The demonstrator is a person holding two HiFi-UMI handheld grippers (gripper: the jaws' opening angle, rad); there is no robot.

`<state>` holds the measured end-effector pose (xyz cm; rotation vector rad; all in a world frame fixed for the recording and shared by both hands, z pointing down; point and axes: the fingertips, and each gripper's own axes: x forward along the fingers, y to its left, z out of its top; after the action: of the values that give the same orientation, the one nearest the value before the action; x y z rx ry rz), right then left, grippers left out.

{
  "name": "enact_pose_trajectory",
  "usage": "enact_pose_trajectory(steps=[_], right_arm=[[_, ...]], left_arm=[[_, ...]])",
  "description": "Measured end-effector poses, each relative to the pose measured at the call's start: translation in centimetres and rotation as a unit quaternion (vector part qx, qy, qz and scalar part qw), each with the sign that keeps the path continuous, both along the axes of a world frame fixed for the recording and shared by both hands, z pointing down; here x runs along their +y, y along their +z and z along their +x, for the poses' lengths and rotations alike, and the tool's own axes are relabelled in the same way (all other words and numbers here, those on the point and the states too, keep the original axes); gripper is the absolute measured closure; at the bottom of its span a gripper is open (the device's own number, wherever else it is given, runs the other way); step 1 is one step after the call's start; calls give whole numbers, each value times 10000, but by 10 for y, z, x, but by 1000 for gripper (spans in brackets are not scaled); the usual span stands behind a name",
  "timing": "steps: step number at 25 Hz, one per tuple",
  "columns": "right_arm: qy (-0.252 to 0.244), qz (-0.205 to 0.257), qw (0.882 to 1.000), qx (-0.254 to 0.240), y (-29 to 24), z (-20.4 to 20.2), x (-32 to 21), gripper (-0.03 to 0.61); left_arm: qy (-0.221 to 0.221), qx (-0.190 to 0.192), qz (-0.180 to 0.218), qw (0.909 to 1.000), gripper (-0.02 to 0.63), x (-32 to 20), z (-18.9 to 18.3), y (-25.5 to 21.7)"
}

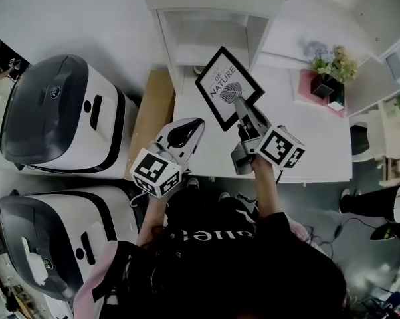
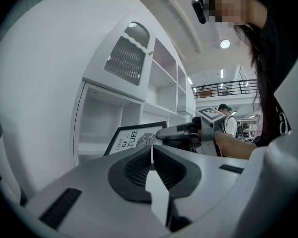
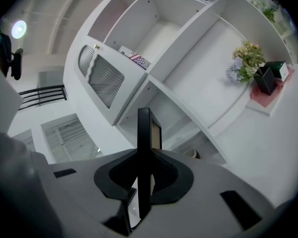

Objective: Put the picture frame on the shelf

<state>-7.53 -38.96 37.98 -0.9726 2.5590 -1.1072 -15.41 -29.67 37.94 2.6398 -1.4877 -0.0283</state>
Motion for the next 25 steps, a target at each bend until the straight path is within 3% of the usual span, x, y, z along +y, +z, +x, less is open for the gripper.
enact_pose_trajectory(steps=[6, 8, 16, 22, 25], right_arm=[[515, -60, 9984, -236, -1, -17, -46, 495], [647, -188, 9962, -547, -1, -21, -58, 495], [1360, -812, 9746, -1584, 25, -37, -91, 497], [1501, -1109, 9743, -1261, 59, -56, -105, 495], [1550, -1314, 9697, -1354, 69, -61, -112, 495]], left_arm=[[176, 43, 51, 9998, 592, -14, -26, -1], [215, 57, 72, 9997, 592, -17, -33, -1], [291, 121, 78, 9995, 592, -24, -58, 3], [312, 178, 14, 9994, 592, -28, -72, 8], [309, 205, 3, 9993, 592, -29, -78, 9]])
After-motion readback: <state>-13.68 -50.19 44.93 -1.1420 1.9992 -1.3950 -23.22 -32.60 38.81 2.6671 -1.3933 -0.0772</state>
